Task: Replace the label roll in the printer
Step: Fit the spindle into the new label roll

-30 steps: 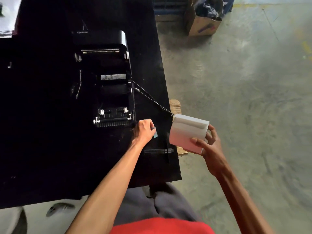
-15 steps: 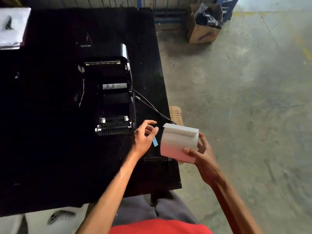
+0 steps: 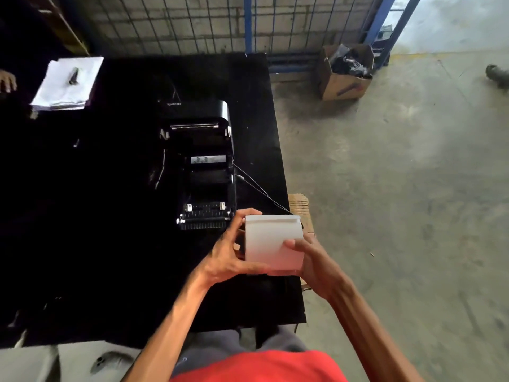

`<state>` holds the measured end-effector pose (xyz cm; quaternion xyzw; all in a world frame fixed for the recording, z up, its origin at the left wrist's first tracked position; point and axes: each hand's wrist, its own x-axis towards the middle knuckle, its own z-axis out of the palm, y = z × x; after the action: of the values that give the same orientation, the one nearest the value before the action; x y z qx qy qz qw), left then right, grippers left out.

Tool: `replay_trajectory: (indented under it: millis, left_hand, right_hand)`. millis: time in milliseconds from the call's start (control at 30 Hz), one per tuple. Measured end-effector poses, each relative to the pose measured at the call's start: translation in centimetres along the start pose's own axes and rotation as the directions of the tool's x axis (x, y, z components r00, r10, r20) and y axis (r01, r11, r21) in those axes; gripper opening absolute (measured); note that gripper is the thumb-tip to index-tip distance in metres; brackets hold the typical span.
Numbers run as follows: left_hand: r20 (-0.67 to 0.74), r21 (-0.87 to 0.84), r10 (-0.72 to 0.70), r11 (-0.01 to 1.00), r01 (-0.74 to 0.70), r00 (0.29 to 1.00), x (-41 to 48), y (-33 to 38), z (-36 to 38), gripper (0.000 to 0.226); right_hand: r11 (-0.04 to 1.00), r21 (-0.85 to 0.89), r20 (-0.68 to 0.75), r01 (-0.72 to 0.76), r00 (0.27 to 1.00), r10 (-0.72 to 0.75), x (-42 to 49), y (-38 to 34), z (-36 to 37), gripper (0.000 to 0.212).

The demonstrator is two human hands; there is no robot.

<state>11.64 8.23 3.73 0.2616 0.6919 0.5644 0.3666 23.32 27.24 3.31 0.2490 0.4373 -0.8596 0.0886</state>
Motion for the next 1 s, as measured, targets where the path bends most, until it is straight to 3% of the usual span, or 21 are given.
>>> replay_trajectory:
  millis: [167,200,267,333,367,433,600,700,800,1000]
  left_hand:
    - [-0.16,-0.116,-0.005,0.993,-0.013,0.987,-1.3,-0.9,0.2,0.103]
    - [-0.17,-0.14,-0.015,0.99,-0.009,0.985,-1.5,-1.2,0.1,0.101]
    - [-0.184,-0.181,-0.04,0.984,0.006,0.982,-1.9,-1.6,-0.3,0.099]
    - [-0.204,-0.21,-0.068,0.977,0.024,0.977,-2.1,-2.0,-0.8,0.099]
    - [-0.221,-0.22,-0.079,0.975,0.029,0.972,-2.3,-2.2,-1.0,0.1]
    - [-0.255,-0.229,-0.097,0.973,0.038,0.962,-2.4,-2.6,-1.4,0.101]
    - [-0.285,-0.227,-0.12,0.972,0.055,0.951,-2.8,-3.4,-2.0,0.099]
    - [-0.29,-0.233,-0.139,0.97,0.071,0.947,-3.0,-3.7,-2.0,0.1]
    - [-0.29,-0.25,-0.156,0.965,0.083,0.944,-3.2,-4.1,-2.0,0.102]
    - [-0.281,-0.24,-0.188,0.963,0.121,0.941,-3.6,-4.3,-2.2,0.103]
  right_hand:
    - [0.987,-0.119,0.104,-0.11,0.987,0.122,1.3,-0.4,-1.1,0.067]
    - [0.977,-0.163,0.075,-0.139,0.986,0.152,1.6,-0.5,-1.8,0.07]
    - [0.937,-0.291,-0.149,-0.192,0.977,0.154,2.2,0.0,-3.5,0.069]
    - [0.844,-0.484,-0.383,-0.229,0.923,0.03,2.7,1.7,-5.5,0.05]
    - [0.785,-0.562,-0.429,-0.259,0.903,-0.01,2.9,2.9,-6.5,0.039]
    - [0.697,-0.646,-0.443,-0.312,0.896,-0.01,3.2,5.3,-7.6,0.029]
    - [0.619,-0.701,-0.481,-0.355,0.876,-0.042,4.0,9.0,-7.3,0.047]
    - [0.637,-0.677,-0.512,-0.369,0.857,-0.048,5.2,10.4,-7.5,0.033]
    - [0.736,-0.562,-0.555,-0.378,0.832,0.004,5.6,10.9,-8.2,0.028]
    - [0.86,-0.412,-0.489,-0.302,0.87,0.071,5.0,11.8,-8.5,0.019]
